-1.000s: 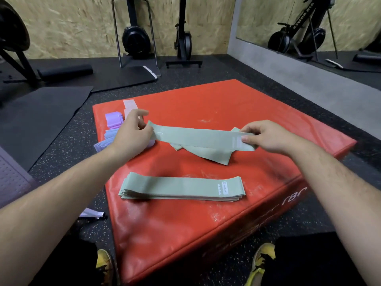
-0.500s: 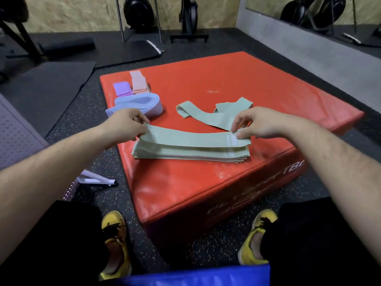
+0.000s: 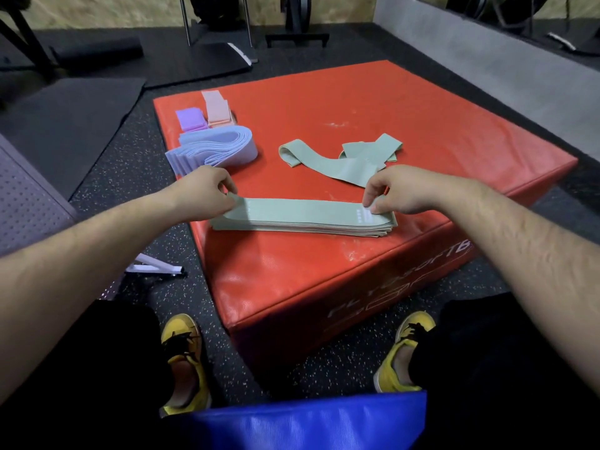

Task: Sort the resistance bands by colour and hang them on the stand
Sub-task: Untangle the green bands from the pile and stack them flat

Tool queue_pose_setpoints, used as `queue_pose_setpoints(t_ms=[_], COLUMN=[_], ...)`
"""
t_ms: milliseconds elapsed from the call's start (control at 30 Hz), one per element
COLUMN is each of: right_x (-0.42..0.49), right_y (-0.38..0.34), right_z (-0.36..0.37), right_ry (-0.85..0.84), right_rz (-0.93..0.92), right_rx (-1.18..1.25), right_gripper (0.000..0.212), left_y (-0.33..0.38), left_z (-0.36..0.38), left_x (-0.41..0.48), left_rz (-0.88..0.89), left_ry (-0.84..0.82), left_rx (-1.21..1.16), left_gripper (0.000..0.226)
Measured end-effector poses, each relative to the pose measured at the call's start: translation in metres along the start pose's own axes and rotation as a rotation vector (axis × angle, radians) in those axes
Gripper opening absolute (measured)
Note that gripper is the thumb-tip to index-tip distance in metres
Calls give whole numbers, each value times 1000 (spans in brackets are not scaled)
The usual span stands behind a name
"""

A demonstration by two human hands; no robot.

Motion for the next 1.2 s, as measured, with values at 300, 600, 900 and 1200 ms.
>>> queue_pose_setpoints(t_ms=[300,600,900,1200], right_x=[-3,7,33,54], right_y=[-31,-38,-1,9], right_z=[17,24,-12,-20], right_ry=[31,22,349,229], right_rz=[-184,-180,228,304], right_rx=[-70,-135,4,136], right_gripper=[70,75,23,24], left_y=[37,55,119,145], left_z=[21,32,47,64], left_x=[-9,7,56,89], left_rz=[322,378,428,400], left_ry=[-110,-188,-161,-154], left_rx=[152,217,84,40], left_gripper=[80,69,66,63])
Point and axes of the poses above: each hand's wrist, its own x-axis towards the middle knuckle, its own z-axis out of the palm, y = z × x, the point moved 5 cm from there along x, towards the middle knuckle, and after that the axes turned 3 degrees about -y, right-handed, at the moved point
